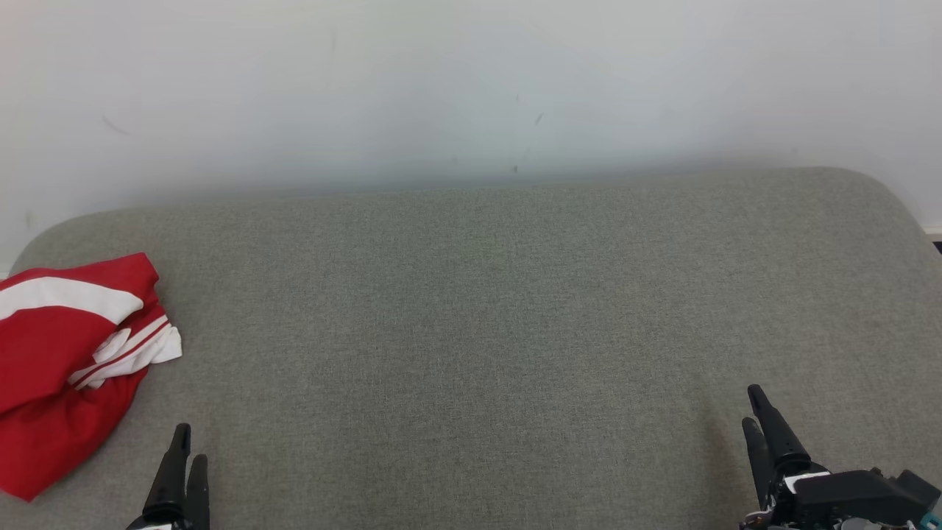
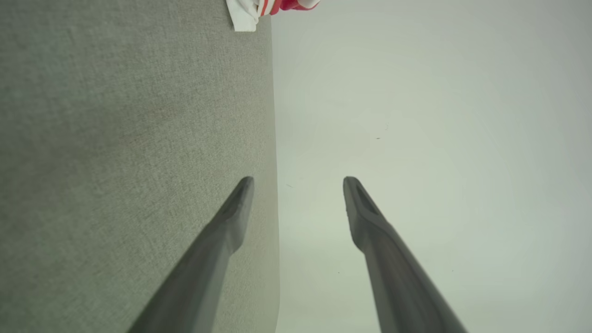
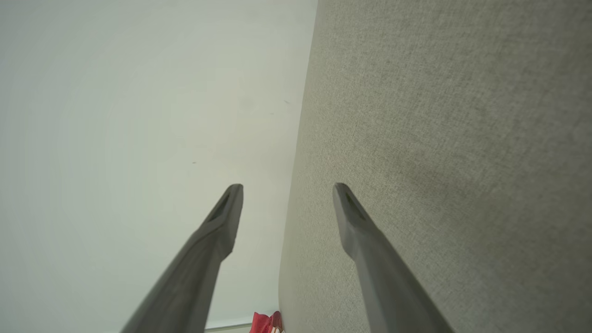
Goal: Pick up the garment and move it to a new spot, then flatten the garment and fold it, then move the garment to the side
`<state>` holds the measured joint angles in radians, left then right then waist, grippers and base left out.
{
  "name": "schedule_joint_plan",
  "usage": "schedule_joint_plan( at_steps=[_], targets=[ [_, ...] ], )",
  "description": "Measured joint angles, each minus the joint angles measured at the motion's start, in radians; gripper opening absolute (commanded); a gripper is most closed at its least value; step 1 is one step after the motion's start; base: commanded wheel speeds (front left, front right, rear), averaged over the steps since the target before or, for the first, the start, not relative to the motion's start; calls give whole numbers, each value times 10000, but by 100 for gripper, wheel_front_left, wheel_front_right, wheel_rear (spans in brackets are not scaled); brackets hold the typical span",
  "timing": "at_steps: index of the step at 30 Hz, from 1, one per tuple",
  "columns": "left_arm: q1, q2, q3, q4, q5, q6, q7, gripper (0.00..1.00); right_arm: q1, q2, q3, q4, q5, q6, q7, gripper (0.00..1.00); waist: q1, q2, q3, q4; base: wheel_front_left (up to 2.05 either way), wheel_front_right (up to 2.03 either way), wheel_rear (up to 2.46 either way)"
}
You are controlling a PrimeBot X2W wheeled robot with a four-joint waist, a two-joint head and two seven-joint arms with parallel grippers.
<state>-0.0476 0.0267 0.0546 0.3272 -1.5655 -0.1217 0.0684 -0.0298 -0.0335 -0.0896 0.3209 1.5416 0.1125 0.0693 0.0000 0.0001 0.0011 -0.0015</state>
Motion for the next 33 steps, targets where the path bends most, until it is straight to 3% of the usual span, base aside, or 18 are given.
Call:
schedule_joint_plan(
  at_steps=[13,33],
  targets=[
    [1,276,-313,-293,1327,537,-445,100,-114,-297,665,-290,-1689,-493,-435,100,0,0,-14,-24,0,0,0],
    [18,949,-1095,-711,4986,1127,-1143,100,-439,-915,1831,-658,-4966,-1051,-1064,100,0,0,-140,-64,0,0,0]
  ],
)
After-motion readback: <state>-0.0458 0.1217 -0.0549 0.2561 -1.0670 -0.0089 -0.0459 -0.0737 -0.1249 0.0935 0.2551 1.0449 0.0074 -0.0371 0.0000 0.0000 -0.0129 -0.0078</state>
